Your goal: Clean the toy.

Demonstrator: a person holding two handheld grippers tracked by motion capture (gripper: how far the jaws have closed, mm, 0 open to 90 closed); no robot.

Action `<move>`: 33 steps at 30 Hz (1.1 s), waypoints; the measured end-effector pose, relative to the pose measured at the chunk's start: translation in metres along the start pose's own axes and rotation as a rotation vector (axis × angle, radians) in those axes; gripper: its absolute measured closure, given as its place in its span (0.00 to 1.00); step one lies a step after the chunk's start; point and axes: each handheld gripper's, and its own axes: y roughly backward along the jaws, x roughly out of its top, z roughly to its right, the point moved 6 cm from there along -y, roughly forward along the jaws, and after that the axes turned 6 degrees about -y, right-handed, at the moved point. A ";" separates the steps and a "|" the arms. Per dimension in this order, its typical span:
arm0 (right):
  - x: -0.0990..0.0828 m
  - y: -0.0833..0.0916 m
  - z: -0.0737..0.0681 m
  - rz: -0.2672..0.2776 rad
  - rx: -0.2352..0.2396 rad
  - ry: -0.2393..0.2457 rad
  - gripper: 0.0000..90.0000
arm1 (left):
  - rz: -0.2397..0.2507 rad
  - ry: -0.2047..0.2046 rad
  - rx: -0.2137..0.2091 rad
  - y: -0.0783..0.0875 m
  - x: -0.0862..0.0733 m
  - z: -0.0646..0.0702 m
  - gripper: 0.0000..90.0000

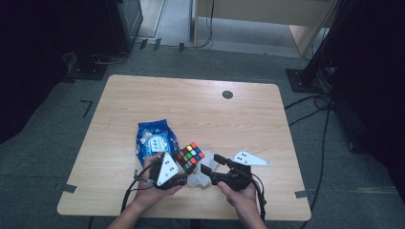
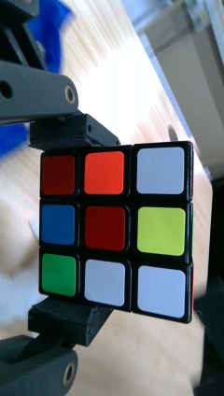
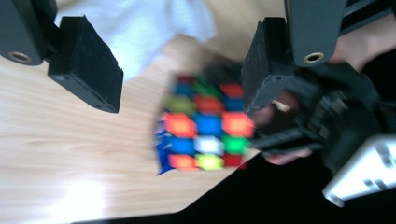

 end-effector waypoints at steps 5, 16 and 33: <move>-0.022 -0.019 0.022 -0.077 -0.119 0.076 0.34 | 0.018 0.077 0.029 0.014 -0.003 -0.025 0.38; -0.056 -0.057 0.025 -0.237 -0.233 0.285 0.40 | 0.035 0.131 -0.045 0.014 -0.004 -0.022 0.38; -0.062 -0.050 0.048 -0.261 -0.320 0.297 0.92 | 0.037 0.134 -0.090 0.013 -0.003 -0.016 0.38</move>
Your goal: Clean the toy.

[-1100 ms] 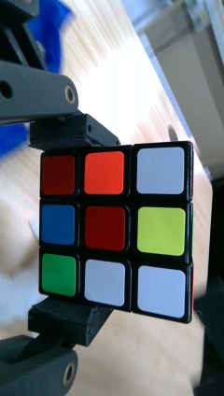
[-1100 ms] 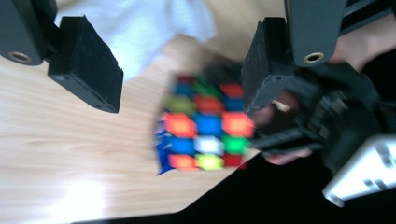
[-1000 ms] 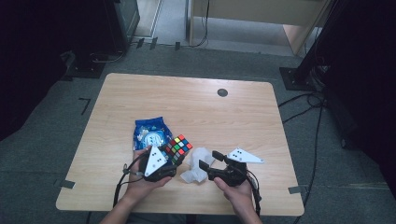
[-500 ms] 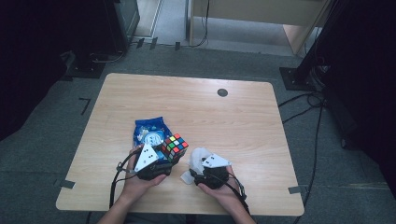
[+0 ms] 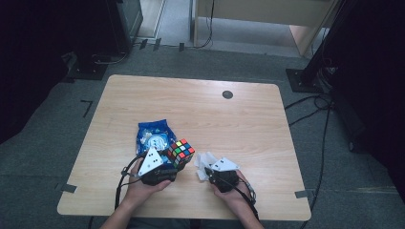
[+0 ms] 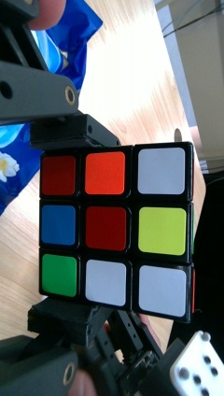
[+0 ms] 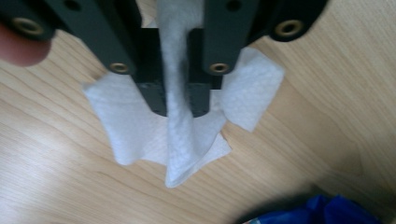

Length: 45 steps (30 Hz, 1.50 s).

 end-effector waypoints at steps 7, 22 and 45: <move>0.030 0.040 0.005 0.227 -0.005 -0.047 0.97 | -0.006 -0.009 -0.009 -0.003 -0.001 0.003 0.38; 0.063 0.088 -0.045 0.463 0.181 0.029 0.96 | -0.009 -0.147 -0.110 -0.018 0.003 0.053 0.38; 0.067 0.105 -0.043 0.551 0.111 0.062 0.97 | -0.023 -0.144 -0.074 -0.019 0.002 0.051 0.38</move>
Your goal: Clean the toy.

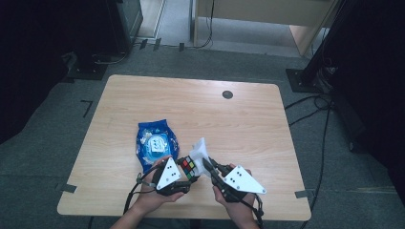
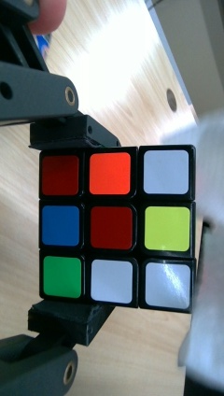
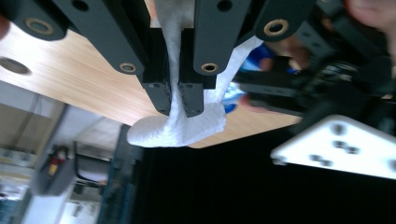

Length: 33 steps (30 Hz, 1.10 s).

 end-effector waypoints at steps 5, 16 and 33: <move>-0.014 -0.009 -0.004 -0.047 0.040 -0.031 0.97 | 0.016 0.008 -0.029 0.002 0.005 0.003 0.38; -0.023 -0.010 0.021 -0.071 -0.004 -0.123 0.96 | 0.041 0.025 -0.024 0.007 0.008 -0.002 0.38; -0.054 -0.005 0.089 -0.227 -0.282 -0.134 0.91 | 0.076 0.107 0.018 0.018 0.004 -0.028 0.38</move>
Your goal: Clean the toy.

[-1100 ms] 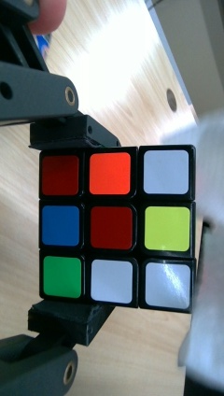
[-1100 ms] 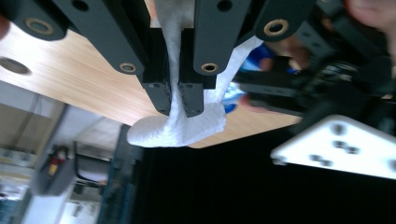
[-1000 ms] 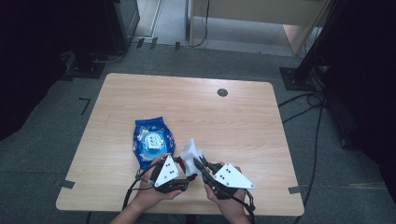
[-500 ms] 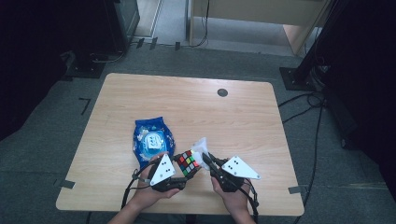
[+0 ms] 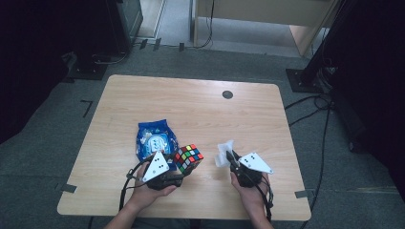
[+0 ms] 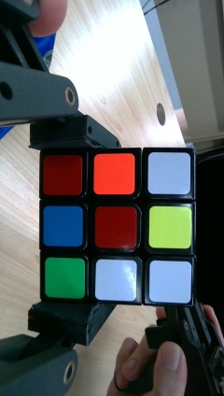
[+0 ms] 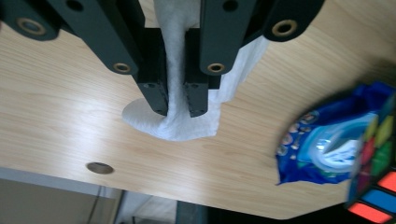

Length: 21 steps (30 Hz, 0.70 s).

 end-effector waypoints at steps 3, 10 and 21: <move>-0.001 0.001 0.008 -0.002 -0.004 -0.029 0.78 | -0.003 0.003 0.003 -0.001 -0.001 -0.001 0.38; 0.019 0.017 -0.018 0.071 0.178 -0.120 0.49 | -0.025 0.000 0.018 -0.006 -0.006 -0.001 0.38; 0.025 0.013 -0.077 0.012 0.339 -0.275 0.19 | -0.014 -0.037 0.013 -0.016 -0.003 0.018 0.38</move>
